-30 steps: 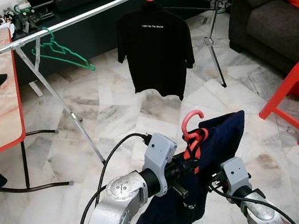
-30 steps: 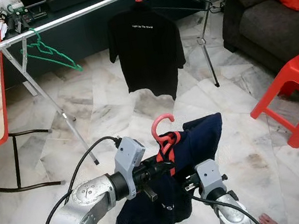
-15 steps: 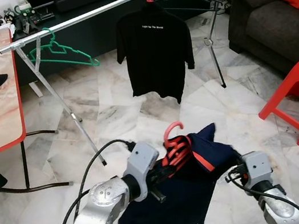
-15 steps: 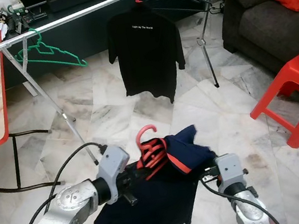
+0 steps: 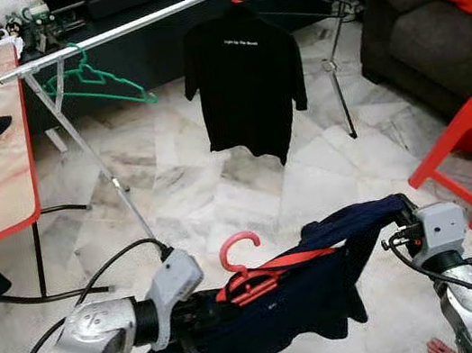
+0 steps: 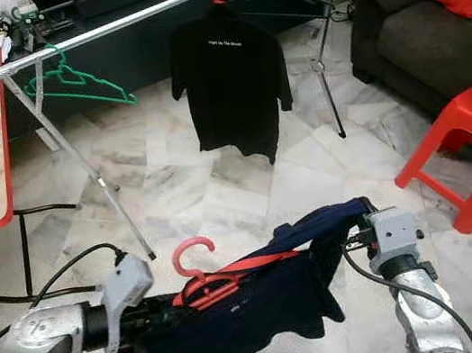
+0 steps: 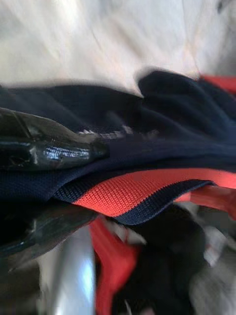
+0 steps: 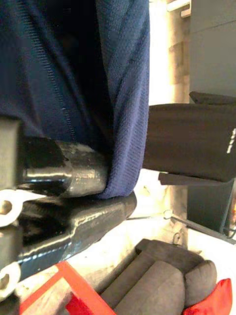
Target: Hang hanger
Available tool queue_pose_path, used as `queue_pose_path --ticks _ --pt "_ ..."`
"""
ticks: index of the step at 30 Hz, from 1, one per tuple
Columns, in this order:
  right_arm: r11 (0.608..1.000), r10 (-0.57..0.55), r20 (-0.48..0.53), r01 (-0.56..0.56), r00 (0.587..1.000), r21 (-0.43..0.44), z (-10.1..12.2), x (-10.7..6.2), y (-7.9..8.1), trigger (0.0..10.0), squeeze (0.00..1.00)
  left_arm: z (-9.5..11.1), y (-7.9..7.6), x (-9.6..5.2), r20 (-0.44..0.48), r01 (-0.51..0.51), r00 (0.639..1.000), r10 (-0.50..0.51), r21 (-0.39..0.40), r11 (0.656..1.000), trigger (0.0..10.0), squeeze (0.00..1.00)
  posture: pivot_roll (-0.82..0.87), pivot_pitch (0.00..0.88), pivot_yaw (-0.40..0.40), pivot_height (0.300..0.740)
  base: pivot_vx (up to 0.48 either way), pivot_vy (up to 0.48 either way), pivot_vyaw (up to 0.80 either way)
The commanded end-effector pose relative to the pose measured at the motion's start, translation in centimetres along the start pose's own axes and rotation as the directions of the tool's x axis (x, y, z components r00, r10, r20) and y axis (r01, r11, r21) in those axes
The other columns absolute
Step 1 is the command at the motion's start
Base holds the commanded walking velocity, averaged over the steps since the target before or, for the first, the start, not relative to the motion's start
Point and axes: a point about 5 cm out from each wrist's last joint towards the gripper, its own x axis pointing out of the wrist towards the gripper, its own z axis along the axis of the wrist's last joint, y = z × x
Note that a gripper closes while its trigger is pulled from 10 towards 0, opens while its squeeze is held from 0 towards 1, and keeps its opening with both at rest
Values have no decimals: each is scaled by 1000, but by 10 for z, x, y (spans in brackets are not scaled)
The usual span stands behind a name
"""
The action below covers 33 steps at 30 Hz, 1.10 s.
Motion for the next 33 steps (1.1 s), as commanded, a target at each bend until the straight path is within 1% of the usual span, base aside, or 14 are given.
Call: queue_pose_path --ticks 1,3,4,12,15,17,18,19,21,22,24,26,31,33 --pt "996 -87 -5 87 996 32 2 -4 -18 0 0 6 -3 -12 38 38 999 -38 14 999 10000 0 -14 167 -18 740 0 0 0" --pt "996 -80 -23 81 997 40 -1 -5 -16 0 0 12 -4 -12 97 57 994 -58 19 998 10000 0 -16 168 -18 740 0 0 0" --pt "996 -71 -33 72 997 47 -3 -5 -14 0 0 19 -5 -11 166 70 983 -72 14 997 10000 0 -15 169 -19 740 0 0 0" --pt "994 8 -74 1 997 110 -12 -8 10 0 0 36 -6 -3 315 89 945 -84 -2 996 10000 0 -18 170 -21 740 0 0 0" --pt "993 28 -102 -17 994 116 -18 -11 16 0 0 36 -3 0 311 51 949 -44 -14 999 10000 0 -15 171 -22 740 0 0 0" --pt "983 115 -121 -95 986 155 -21 -13 28 549 0 39 7 7 329 -56 942 63 -32 998 10000 0 -13 171 -21 740 0 0 0" --pt "978 162 -138 -140 977 155 -24 -14 33 8510 0 39 10 10 338 -84 937 92 -40 996 10000 0 -17 172 -19 740 0 0 0" --pt "972 205 -155 -183 966 145 -26 -16 38 10000 0 40 11 12 344 -102 932 112 -47 994 10000 0 -18 172 -19 740 0 0 0" --pt "969 228 -167 -207 959 136 -28 -17 41 10000 0 40 12 13 347 -109 930 120 -50 993 10000 0 -18 172 -19 740 0 0 0" --pt "949 310 -227 -287 923 131 -36 -22 50 10000 1000 41 12 20 363 -122 922 139 -69 990 10000 0 -20 170 -18 740 0 0 0" --pt "942 333 -247 -309 910 130 -39 -25 52 10000 1000 42 11 22 370 -123 918 142 -75 990 10000 0 -20 170 -18 740 0 0 0" --pt "909 416 -305 -385 857 158 -47 -31 59 10000 1000 44 11 28 383 -126 911 152 -92 988 10000 0 -22 172 -15 740 0 0 0" --pt "783 608 -419 -597 675 174 -58 -51 70 10000 1000 44 12 33 389 -146 904 178 -109 983 10000 0 -29 172 -13 740 0 0 0" --pt "769 623 -432 -612 652 187 -60 -54 70 10000 1000 44 13 34 388 -155 902 189 -117 981 10000 0 -29 172 -13 740 0 0 0"
